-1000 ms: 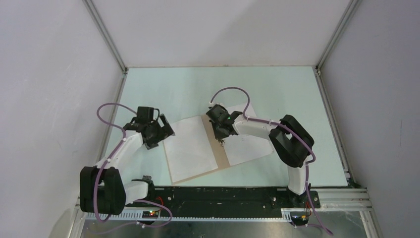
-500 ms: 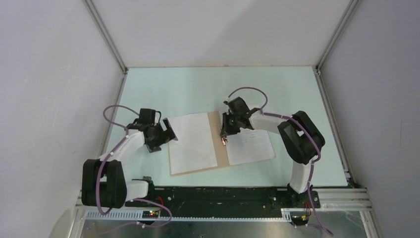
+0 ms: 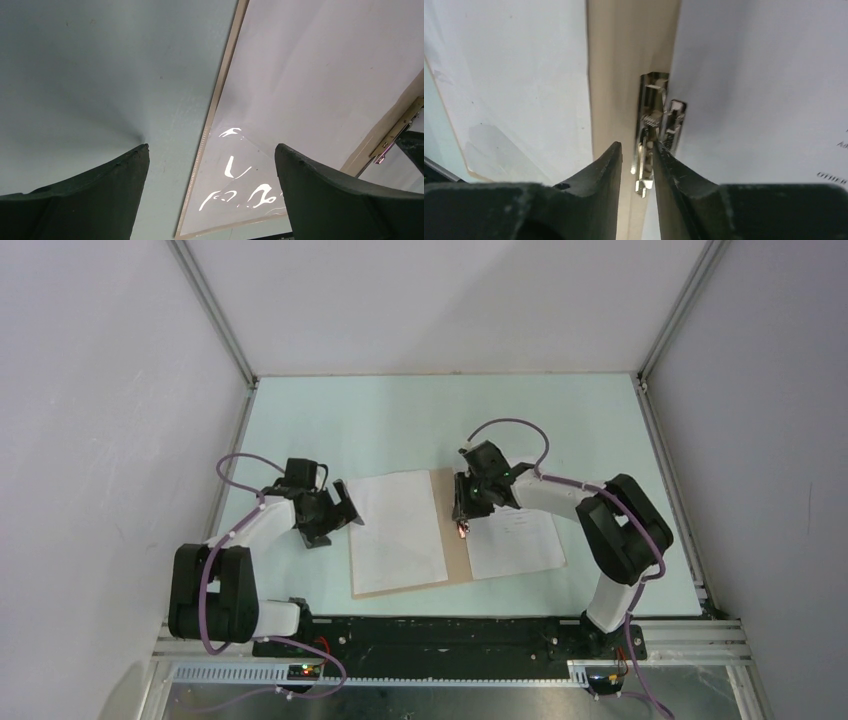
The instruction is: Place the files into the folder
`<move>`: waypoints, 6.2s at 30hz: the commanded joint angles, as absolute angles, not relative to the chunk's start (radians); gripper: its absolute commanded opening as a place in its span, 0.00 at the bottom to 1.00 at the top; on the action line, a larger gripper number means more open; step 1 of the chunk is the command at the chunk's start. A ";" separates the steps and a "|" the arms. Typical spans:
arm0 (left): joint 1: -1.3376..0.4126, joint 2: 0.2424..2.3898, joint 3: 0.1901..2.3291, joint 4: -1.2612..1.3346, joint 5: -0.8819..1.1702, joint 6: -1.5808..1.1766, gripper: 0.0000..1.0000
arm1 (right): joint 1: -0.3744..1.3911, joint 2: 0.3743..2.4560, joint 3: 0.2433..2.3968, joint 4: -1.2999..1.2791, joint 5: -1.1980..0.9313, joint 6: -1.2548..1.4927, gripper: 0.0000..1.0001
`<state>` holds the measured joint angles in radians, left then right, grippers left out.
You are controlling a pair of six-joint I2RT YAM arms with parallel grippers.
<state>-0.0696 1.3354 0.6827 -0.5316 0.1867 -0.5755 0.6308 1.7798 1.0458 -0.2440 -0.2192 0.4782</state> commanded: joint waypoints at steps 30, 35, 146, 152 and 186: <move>-0.075 1.250 0.681 -0.511 0.130 -0.633 1.00 | 0.785 1.920 1.218 -0.482 0.255 0.527 0.10; -0.076 1.269 0.683 -0.511 0.138 -0.632 1.00 | 0.698 1.842 1.131 -0.393 0.080 0.490 0.06; -0.894 1.704 1.249 -0.214 0.004 -0.817 1.00 | 0.292 0.891 0.753 -0.550 -0.032 0.656 0.76; -0.838 1.833 1.095 0.034 0.135 -0.851 1.00 | 0.307 0.875 0.744 -0.554 -0.046 0.648 0.79; -0.626 1.149 1.192 -0.569 -0.275 -0.463 1.00 | 0.420 1.055 0.924 -0.342 -0.134 0.629 1.00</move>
<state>-0.6315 1.1744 1.1984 -0.5533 -0.2443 -0.5011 0.4160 1.0439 0.8650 -0.3843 -0.1390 0.6495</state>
